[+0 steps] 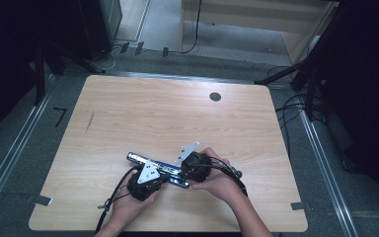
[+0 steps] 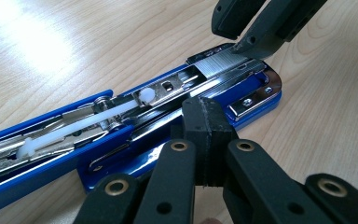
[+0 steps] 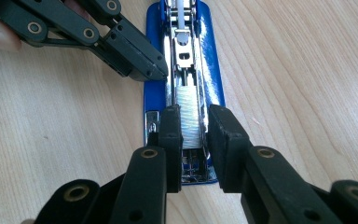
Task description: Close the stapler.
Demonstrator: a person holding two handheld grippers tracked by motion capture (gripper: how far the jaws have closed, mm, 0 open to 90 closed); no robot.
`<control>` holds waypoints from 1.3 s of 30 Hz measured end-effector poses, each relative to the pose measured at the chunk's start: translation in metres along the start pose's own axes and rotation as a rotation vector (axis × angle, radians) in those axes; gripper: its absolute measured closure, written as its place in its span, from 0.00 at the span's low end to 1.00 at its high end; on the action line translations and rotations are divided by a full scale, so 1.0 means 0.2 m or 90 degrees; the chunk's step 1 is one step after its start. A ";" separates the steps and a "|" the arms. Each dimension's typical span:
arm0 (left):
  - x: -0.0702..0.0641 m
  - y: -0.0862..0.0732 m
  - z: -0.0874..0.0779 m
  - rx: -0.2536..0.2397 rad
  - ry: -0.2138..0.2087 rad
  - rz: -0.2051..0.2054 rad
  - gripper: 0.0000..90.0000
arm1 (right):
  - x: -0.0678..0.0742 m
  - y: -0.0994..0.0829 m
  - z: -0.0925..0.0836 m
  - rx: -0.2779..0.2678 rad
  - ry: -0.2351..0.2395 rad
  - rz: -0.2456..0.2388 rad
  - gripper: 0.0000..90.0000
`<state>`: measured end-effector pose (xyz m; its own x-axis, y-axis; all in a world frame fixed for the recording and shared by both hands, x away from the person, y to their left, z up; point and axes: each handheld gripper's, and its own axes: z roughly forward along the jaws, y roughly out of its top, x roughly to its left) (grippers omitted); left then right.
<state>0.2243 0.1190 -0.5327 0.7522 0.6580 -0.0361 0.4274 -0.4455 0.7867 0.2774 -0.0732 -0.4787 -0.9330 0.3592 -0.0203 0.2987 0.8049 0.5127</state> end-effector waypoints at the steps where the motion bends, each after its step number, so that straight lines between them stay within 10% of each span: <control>1: 0.00 0.00 0.00 -0.001 0.000 0.000 1.00 | 0.00 0.00 0.00 -0.001 0.000 0.000 0.85; 20: 0.00 0.00 0.00 0.000 0.003 0.000 1.00 | 0.00 0.00 0.01 -0.089 0.000 0.039 1.00; 39: 0.00 0.00 0.00 0.000 0.002 0.001 1.00 | 0.01 0.02 0.09 -0.099 0.006 0.042 1.00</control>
<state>0.2240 0.1189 -0.5327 0.7507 0.6598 -0.0332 0.4265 -0.4458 0.7870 0.2794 -0.0611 -0.4927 -0.9144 0.4039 0.0260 0.3260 0.6969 0.6388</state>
